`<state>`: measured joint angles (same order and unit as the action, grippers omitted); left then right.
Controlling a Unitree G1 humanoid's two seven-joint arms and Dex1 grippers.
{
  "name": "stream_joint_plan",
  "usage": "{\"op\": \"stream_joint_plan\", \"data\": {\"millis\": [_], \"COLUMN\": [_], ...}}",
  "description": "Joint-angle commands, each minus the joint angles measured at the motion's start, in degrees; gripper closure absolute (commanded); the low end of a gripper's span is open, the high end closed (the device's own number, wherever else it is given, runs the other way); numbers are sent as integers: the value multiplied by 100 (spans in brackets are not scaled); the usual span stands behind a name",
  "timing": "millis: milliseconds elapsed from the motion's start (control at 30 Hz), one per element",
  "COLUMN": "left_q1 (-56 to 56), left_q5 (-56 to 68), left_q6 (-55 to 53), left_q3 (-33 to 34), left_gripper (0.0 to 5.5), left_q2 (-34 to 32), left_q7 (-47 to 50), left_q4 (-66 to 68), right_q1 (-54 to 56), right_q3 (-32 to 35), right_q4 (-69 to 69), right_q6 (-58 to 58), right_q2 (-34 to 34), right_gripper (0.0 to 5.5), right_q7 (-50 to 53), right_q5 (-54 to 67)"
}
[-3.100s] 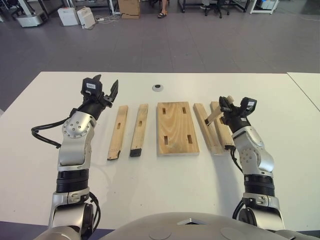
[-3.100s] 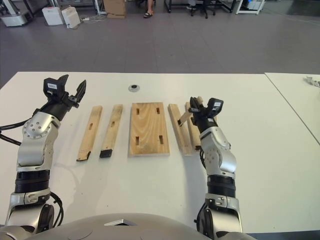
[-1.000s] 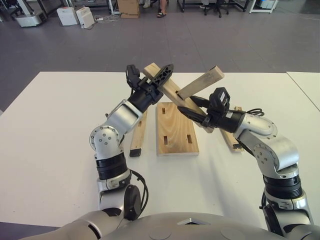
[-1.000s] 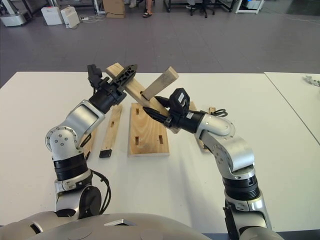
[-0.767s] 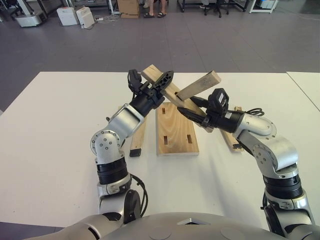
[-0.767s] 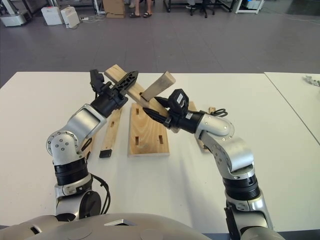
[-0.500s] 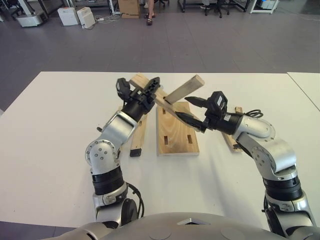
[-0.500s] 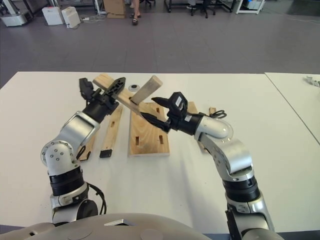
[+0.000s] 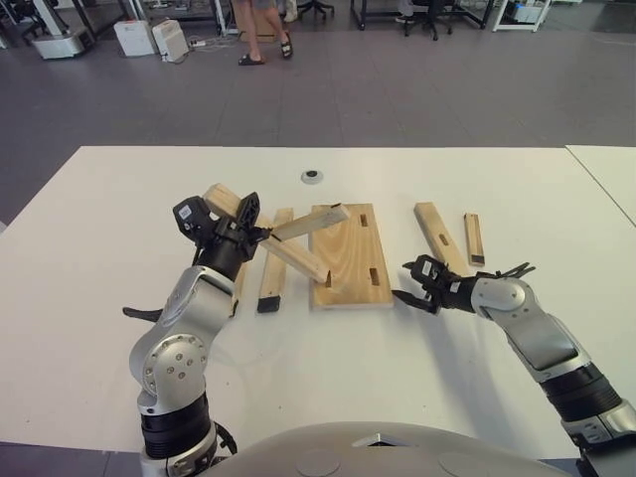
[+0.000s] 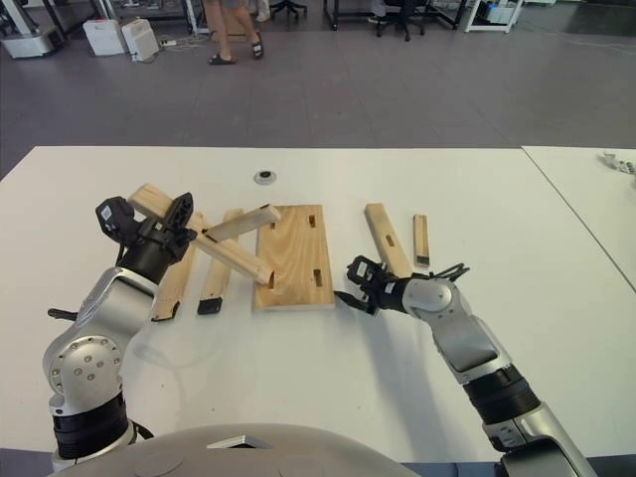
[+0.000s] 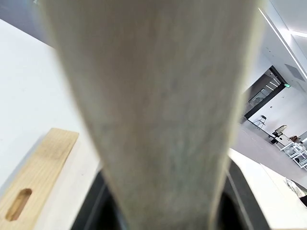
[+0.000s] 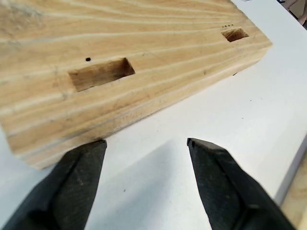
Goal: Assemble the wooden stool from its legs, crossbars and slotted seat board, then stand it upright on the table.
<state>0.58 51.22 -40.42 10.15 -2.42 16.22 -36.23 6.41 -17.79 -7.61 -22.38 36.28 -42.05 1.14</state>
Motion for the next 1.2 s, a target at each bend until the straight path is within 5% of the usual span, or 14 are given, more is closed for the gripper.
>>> {"op": "stream_joint_plan", "data": {"millis": [33, 467, 733, 1200], "left_q1": [-331, 27, 32, -371], "left_q5": [-133, -467, -1823, -2934], "left_q6": [-272, -691, -702, -90], "left_q3": [-149, 90, -1503, -2079], "left_gripper": [448, 448, 448, 448], "left_q2": [-91, -897, -1124, -888], "left_q7": [157, 459, 211, -391], "left_q4": [-57, -396, -142, -231], "right_q1": [62, -68, 129, 161], "right_q3": [-147, 22, 88, 103], "right_q4": [-93, -236, -326, -336], "right_q6": [19, -123, -220, -260], "right_q2": [-261, -480, -595, -629], "right_gripper": [235, 235, 235, 235], "right_q7": [-76, 55, 110, 192], "right_q5": [10, -3, 0, -63]}}
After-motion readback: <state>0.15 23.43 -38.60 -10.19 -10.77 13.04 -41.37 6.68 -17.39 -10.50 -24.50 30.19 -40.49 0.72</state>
